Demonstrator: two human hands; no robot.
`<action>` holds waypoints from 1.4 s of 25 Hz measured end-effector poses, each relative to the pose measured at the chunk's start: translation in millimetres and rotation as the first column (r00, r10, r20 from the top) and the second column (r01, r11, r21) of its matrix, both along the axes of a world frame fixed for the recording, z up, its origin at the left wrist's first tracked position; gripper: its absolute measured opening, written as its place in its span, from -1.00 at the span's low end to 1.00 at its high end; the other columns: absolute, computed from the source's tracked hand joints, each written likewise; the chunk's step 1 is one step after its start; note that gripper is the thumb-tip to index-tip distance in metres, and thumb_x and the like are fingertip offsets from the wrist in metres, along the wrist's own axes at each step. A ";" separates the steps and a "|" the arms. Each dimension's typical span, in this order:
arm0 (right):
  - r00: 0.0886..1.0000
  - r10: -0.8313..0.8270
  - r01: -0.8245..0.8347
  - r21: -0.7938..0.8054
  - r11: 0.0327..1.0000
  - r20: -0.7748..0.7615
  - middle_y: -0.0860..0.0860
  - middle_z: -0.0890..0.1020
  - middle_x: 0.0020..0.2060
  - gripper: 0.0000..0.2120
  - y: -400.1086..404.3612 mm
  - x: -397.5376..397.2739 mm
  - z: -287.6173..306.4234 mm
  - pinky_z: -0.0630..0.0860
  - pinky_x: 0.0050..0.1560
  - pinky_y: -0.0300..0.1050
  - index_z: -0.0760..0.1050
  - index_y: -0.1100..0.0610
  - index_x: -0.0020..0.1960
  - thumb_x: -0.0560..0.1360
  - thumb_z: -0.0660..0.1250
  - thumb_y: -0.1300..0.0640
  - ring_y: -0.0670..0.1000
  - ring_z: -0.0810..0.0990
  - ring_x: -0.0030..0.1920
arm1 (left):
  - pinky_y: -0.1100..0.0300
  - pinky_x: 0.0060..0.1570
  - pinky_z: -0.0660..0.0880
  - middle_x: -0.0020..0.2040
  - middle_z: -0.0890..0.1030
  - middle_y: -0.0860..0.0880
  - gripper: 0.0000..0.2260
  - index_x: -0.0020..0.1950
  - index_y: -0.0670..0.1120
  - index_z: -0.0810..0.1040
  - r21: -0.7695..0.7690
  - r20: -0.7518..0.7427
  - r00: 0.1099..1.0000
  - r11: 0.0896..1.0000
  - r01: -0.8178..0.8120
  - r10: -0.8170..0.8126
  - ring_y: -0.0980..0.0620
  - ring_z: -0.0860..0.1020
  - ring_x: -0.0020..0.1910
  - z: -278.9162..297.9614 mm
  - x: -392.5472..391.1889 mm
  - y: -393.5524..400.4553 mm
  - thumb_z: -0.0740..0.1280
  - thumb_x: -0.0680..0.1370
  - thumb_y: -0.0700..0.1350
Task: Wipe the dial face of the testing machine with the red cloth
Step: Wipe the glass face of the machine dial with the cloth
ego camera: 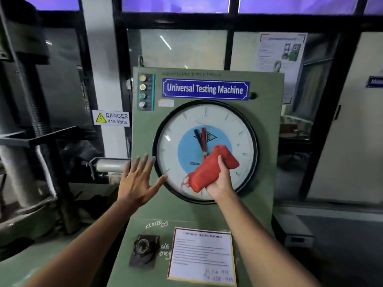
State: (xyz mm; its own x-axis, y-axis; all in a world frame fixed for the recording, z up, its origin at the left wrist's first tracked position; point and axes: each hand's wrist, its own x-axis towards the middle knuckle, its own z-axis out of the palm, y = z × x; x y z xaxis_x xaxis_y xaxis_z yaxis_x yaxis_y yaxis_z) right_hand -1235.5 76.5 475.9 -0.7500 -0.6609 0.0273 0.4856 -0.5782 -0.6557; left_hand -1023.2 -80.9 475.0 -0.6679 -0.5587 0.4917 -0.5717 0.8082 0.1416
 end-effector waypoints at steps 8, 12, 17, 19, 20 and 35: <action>0.789 -0.371 0.572 0.362 0.736 -0.490 0.09 0.58 0.31 -0.50 -62.7 -127.4 45.9 0.44 0.28 0.01 0.40 0.16 0.49 0.68 0.27 -0.13 0.18 0.54 0.37 | -0.12 0.71 -0.18 0.77 -0.06 0.02 -0.10 0.77 0.08 -0.06 -0.008 -0.109 0.985 0.991 0.137 -0.137 -0.04 -0.09 0.76 17.9 -139.4 -78.4 -0.14 0.53 0.54; 0.489 -0.354 0.859 0.371 0.352 -0.797 0.16 0.06 0.71 -0.37 -101.6 -196.7 44.6 0.19 0.58 0.25 0.11 0.13 0.70 0.70 0.21 0.02 0.20 0.13 0.67 | -0.13 0.71 -0.17 0.77 -0.11 0.05 -0.11 0.76 0.09 -0.11 -0.071 -0.132 0.973 0.981 0.180 -0.189 -0.04 -0.13 0.76 21.9 -208.9 -138.8 -0.15 0.53 0.53; 0.398 -0.220 0.917 0.395 0.060 -0.890 0.13 -0.11 0.72 -0.28 -155.4 -233.4 39.0 0.02 0.63 0.29 -0.02 0.12 0.72 0.68 0.16 -0.11 0.13 -0.10 0.71 | -0.12 0.72 -0.13 0.77 -0.11 0.00 -0.12 0.76 -0.01 -0.14 -0.220 -0.146 0.962 0.956 0.194 -0.229 -0.04 -0.15 0.75 7.3 -263.9 -198.7 -0.07 0.60 0.48; 0.326 -0.229 0.944 0.329 0.029 -0.917 0.13 -0.08 0.72 -0.19 -195.4 -222.3 40.5 -0.07 0.63 0.34 -0.12 0.05 0.73 0.65 0.15 -0.24 0.13 -0.11 0.71 | -0.10 0.72 -0.12 0.78 -0.09 -0.03 -0.11 0.76 -0.07 -0.13 -0.311 -0.175 0.956 0.935 0.171 -0.233 -0.05 -0.12 0.76 -6.2 -273.1 -215.0 0.01 0.62 0.44; 0.257 -0.203 0.965 0.263 -0.001 -0.945 0.12 -0.05 0.72 -0.18 -212.9 -214.6 40.3 -0.08 0.63 0.35 -0.13 0.03 0.73 0.63 0.13 -0.27 0.12 -0.10 0.71 | -0.09 0.72 -0.13 0.78 -0.09 -0.04 -0.10 0.76 -0.09 -0.12 -0.351 -0.192 0.951 0.922 0.163 -0.241 -0.05 -0.10 0.76 -11.6 -276.6 -222.3 0.04 0.62 0.43; -0.322 0.242 0.944 -0.293 0.150 -0.915 -0.04 -0.07 0.72 -0.22 -235.8 -215.4 25.2 -0.09 0.65 0.32 -0.07 -0.06 0.73 0.59 0.11 -0.20 0.04 -0.06 0.71 | 0.03 0.72 -0.12 0.78 -0.10 -0.01 -0.11 0.76 -0.09 -0.10 -0.349 -0.309 0.925 0.931 0.106 -0.222 0.02 -0.08 0.75 -18.7 -281.3 -232.1 0.08 0.61 0.40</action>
State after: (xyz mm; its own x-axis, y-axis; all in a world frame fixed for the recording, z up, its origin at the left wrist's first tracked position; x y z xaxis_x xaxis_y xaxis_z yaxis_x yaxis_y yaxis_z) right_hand -1450.8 -159.3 501.1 -0.3807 -0.3070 0.8722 -0.7460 0.6594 -0.0935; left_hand -1304.5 -313.0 456.4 -0.4979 -0.2295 0.8363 -0.3911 0.9201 0.0197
